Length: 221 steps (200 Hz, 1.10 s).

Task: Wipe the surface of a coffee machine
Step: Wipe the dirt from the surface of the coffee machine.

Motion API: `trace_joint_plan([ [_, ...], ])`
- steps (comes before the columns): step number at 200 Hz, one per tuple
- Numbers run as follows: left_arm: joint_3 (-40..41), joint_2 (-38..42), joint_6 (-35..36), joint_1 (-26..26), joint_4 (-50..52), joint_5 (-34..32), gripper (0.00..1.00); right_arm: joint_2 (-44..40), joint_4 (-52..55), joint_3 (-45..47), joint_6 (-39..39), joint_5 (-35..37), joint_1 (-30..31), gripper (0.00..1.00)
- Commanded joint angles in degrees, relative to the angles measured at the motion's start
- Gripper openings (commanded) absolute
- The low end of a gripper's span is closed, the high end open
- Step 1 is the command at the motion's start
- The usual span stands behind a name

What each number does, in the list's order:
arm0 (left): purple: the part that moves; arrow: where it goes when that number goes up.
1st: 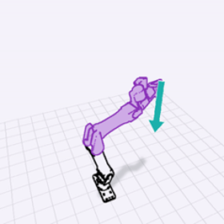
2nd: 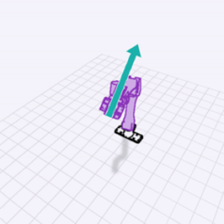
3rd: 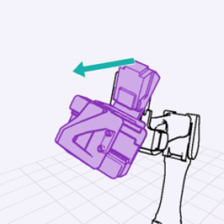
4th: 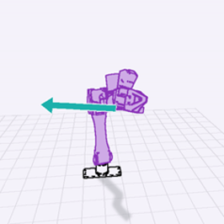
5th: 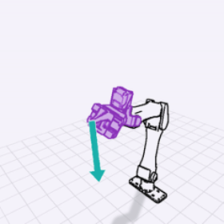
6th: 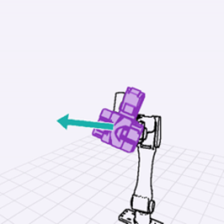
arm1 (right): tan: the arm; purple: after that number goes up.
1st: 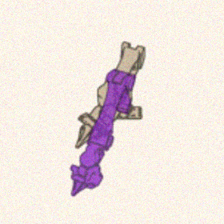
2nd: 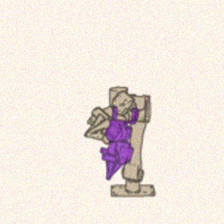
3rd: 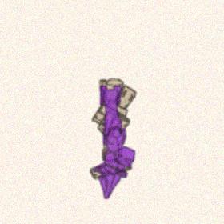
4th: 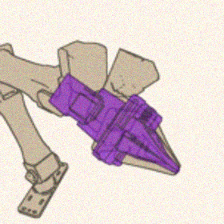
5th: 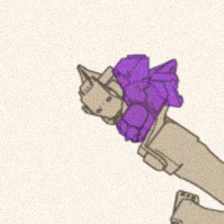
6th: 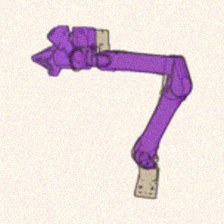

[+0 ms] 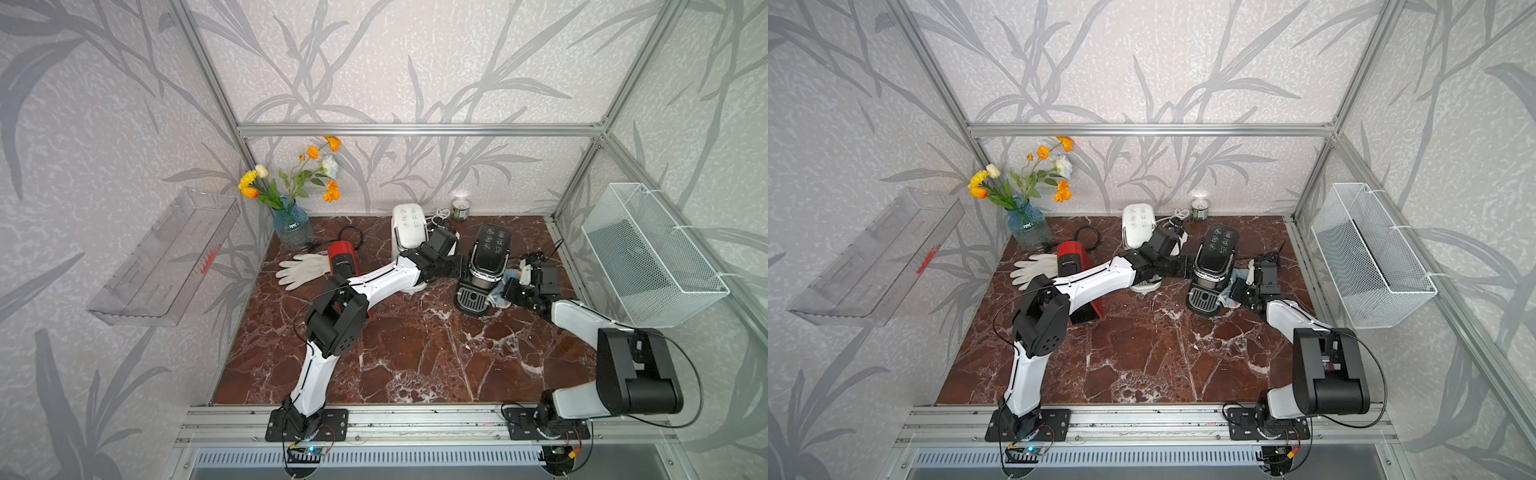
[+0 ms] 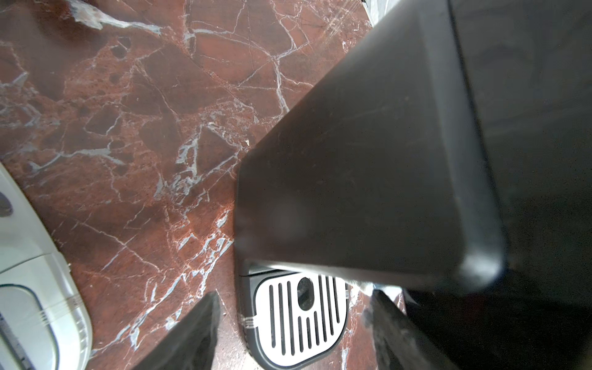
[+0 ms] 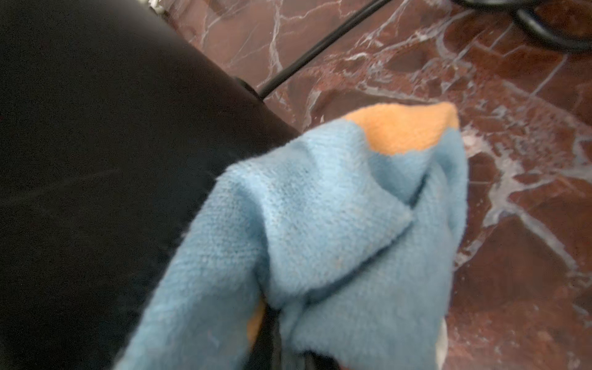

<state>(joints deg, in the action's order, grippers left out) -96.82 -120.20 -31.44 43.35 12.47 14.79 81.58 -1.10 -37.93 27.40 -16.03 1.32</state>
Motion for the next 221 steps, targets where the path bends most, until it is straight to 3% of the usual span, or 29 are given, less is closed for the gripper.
trace_joint_plan([
  [1, -1.4, 2.2, 0.8, 3.0, -3.3, 3.9, 0.73, -7.6, 3.3, 0.2, -0.1, -13.4, 5.3, 0.0],
  [47, -0.7, 2.1, -0.1, 3.1, -4.4, 4.3, 0.73, -19.6, 0.0, 1.7, 7.0, -17.1, 5.4, 0.0],
  [150, 2.4, 3.8, -0.6, 3.1, -5.4, 4.1, 0.72, -30.0, -1.7, 3.6, 10.5, -14.2, 5.4, 0.0],
  [179, 3.1, 4.0, -0.8, 3.2, -5.8, 4.0, 0.73, -29.8, -1.8, 5.5, 9.7, -12.3, 5.4, 0.0],
  [221, 4.1, 4.5, -1.0, 3.5, -6.3, 4.0, 0.72, -26.1, -10.1, 13.1, 9.6, -7.0, 5.5, 0.0],
])
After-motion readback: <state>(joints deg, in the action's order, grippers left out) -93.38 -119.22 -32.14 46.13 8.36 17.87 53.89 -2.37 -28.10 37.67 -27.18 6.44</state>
